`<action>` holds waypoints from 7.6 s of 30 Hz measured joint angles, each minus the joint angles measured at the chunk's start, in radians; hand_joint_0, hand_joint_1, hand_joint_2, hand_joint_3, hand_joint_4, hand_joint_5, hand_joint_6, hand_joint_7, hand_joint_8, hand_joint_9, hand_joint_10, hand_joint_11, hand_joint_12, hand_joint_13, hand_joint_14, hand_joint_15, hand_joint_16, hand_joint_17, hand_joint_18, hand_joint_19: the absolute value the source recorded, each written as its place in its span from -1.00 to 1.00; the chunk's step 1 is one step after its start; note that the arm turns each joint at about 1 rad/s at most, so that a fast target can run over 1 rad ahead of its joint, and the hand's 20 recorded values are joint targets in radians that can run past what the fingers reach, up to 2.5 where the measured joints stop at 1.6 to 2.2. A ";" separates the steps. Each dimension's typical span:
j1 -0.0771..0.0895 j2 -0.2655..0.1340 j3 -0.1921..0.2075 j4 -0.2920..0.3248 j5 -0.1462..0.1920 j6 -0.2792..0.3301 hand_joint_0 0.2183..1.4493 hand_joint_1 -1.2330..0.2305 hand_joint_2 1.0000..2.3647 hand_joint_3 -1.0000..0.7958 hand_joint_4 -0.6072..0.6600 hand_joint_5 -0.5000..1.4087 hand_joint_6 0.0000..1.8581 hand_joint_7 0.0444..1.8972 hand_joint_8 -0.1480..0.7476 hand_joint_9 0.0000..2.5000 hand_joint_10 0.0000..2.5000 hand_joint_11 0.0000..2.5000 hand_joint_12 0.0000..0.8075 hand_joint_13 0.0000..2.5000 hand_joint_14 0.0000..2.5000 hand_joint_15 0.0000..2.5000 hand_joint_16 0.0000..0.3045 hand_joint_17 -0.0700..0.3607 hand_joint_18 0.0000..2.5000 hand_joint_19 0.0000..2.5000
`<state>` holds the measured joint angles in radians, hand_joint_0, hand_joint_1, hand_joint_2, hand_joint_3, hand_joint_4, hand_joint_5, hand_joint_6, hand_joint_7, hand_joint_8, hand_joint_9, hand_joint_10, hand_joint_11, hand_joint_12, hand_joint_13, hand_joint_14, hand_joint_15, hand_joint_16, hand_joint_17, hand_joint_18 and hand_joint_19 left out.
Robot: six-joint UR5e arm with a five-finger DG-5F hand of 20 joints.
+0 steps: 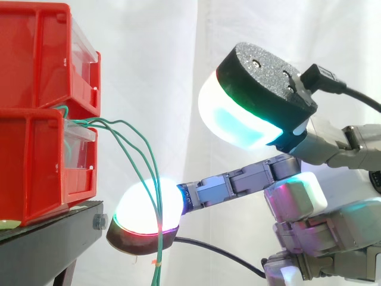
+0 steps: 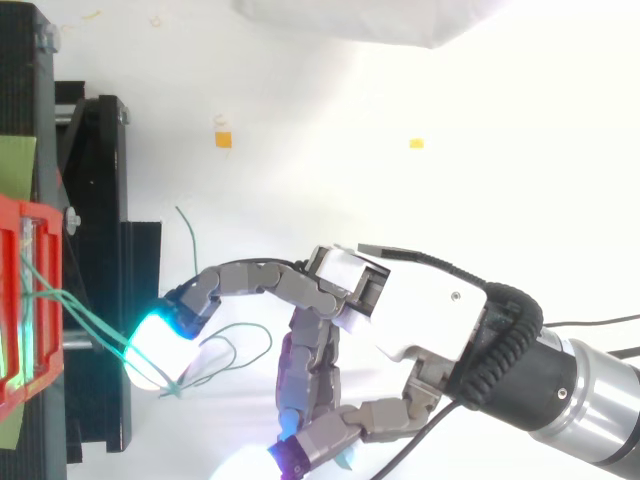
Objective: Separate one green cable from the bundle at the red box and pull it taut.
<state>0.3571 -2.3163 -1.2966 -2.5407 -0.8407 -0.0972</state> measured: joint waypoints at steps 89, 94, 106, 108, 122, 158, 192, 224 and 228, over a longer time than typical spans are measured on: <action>0.018 0.001 0.045 -0.493 0.036 0.609 -0.75 -0.53 -1.00 -0.44 0.48 -0.51 -0.46 -0.18 0.26 0.46 -0.99 -0.77 0.49 0.64 -0.99 -0.58 -0.40 0.28 1.00 -0.77; 0.019 0.001 0.049 -0.517 0.033 0.629 -0.75 -0.53 -1.00 -0.44 0.49 -0.51 -0.46 -0.18 0.26 0.46 -0.99 -0.77 0.50 0.64 -0.99 -0.57 -0.40 0.27 1.00 -0.77; 0.019 0.023 0.064 -0.586 0.010 0.654 -0.75 -0.52 -1.00 -0.44 0.49 -0.51 -0.46 -0.18 0.28 0.47 -0.99 -0.77 0.51 0.64 -0.99 -0.58 -0.40 0.28 1.00 -0.78; 0.019 0.030 0.064 -0.602 0.007 0.655 -0.75 -0.52 -1.00 -0.44 0.49 -0.51 -0.46 -0.18 0.27 0.47 -0.99 -0.77 0.50 0.64 -0.99 -0.58 -0.40 0.28 1.00 -0.78; 0.014 0.048 0.065 -0.639 0.005 0.659 -0.74 -0.51 -1.00 -0.44 0.48 -0.51 -0.46 -0.17 0.28 0.47 -0.99 -0.77 0.50 0.63 -0.99 -0.58 -0.40 0.28 1.00 -0.77; -0.001 0.085 0.065 -0.684 -0.001 0.641 -0.70 -0.08 -1.00 -0.44 0.46 -0.44 -0.46 -0.20 0.15 0.56 -0.99 -0.78 0.48 0.65 -0.99 -0.59 -0.41 0.27 1.00 -0.77; -0.004 0.085 0.065 -0.684 -0.007 0.643 -0.25 -0.47 -0.97 -0.18 0.15 -0.32 -0.46 0.32 -0.18 0.81 -0.99 -0.65 0.24 0.65 -0.98 -0.54 -0.52 0.09 1.00 -0.64; -0.006 0.085 0.109 -0.754 0.283 0.371 -0.17 -0.38 -0.97 -0.05 -0.01 -0.32 -0.46 0.30 -0.28 0.89 -0.98 -0.55 0.12 0.67 -0.98 -0.54 -0.54 0.06 1.00 -0.63; -0.006 0.085 0.124 -0.804 0.317 0.343 -0.23 -0.52 -0.97 -0.02 0.04 -0.32 -0.46 0.33 -0.25 0.89 -0.98 -0.57 0.12 0.68 -0.99 -0.55 -0.53 0.08 1.00 -0.66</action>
<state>0.3515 -2.2311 -1.1725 -3.3444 -0.5236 0.2455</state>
